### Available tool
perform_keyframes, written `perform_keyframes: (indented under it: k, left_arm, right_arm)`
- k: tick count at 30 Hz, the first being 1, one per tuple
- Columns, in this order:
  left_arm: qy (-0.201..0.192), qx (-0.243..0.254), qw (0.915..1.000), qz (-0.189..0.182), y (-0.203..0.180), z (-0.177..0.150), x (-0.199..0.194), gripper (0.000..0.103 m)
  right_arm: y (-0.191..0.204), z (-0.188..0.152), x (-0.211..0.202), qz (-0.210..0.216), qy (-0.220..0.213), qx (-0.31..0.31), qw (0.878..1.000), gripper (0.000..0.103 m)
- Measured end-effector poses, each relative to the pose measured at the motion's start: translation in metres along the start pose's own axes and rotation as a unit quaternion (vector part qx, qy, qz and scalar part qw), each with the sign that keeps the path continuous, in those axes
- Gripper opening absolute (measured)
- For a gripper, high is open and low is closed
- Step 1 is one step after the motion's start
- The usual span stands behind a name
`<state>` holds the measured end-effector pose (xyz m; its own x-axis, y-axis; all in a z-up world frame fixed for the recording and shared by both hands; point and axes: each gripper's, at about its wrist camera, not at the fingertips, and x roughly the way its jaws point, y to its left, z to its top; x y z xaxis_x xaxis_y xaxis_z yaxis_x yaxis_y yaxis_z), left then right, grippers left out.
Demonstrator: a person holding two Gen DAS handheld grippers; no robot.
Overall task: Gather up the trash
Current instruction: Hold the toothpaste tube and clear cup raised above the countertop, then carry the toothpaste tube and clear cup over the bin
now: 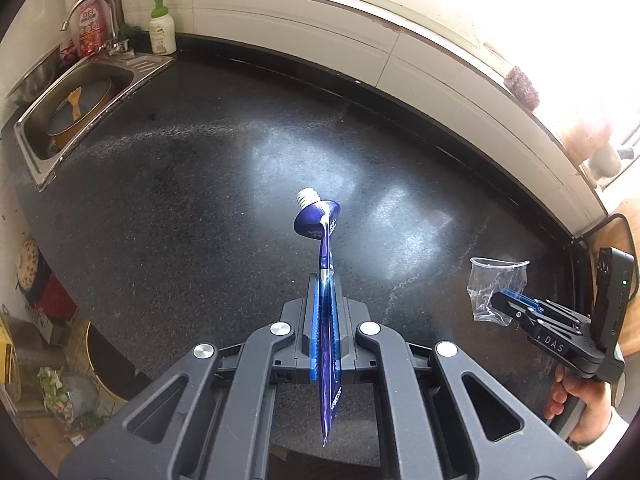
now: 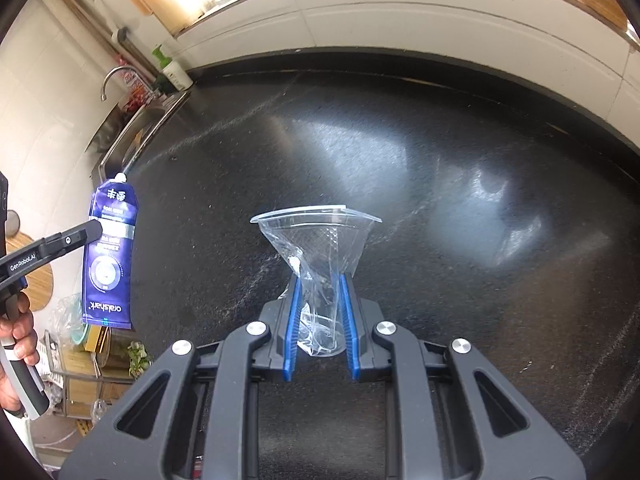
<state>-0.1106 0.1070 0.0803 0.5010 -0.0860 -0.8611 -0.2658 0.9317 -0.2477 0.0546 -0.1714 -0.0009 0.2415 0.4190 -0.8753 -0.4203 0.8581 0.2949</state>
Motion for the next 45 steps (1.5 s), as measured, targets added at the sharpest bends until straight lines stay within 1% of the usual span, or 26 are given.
perform_keyframes:
  k: [6, 25, 33, 36, 38, 41, 44, 45]
  left_arm:
    - [0.004, -0.007, 1.0, 0.003, 0.007, -0.004, 0.001, 0.004]
    - [0.009, -0.009, 0.9999, 0.002, 0.012, -0.001, 0.01, 0.004]
    - [0.011, -0.016, 0.9998, 0.003, 0.019, -0.001, 0.014, 0.004]
    - [0.008, -0.022, 0.9997, 0.009, 0.028, 0.0, 0.011, 0.004]
    - [0.005, -0.028, 0.9995, 0.014, 0.036, -0.001, 0.007, 0.004]
    - [-0.002, -0.043, 0.9988, 0.024, 0.053, -0.004, -0.002, 0.004]
    - [-0.014, -0.069, 0.9968, 0.038, 0.08, -0.01, -0.018, 0.004]
    - [-0.019, -0.079, 0.9958, 0.044, 0.091, -0.013, -0.024, 0.004]
  right_arm:
    - [0.005, -0.001, 0.008, 0.003, 0.013, -0.004, 1.0, 0.02]
    - [0.005, 0.0, 0.019, -0.003, 0.026, -0.001, 1.0, 0.02]
    - [0.015, 0.005, 0.028, -0.002, 0.033, -0.009, 0.999, 0.02]
    - [0.023, 0.007, 0.032, 0.002, 0.034, -0.014, 0.999, 0.02]
    - [0.032, 0.009, 0.035, -0.002, 0.031, -0.03, 0.999, 0.02]
    - [0.057, 0.015, 0.04, 0.007, 0.034, -0.06, 0.998, 0.02]
    - [0.085, 0.024, 0.047, 0.022, 0.039, -0.086, 0.995, 0.02]
    - [0.101, 0.029, 0.051, 0.031, 0.042, -0.099, 0.994, 0.02]
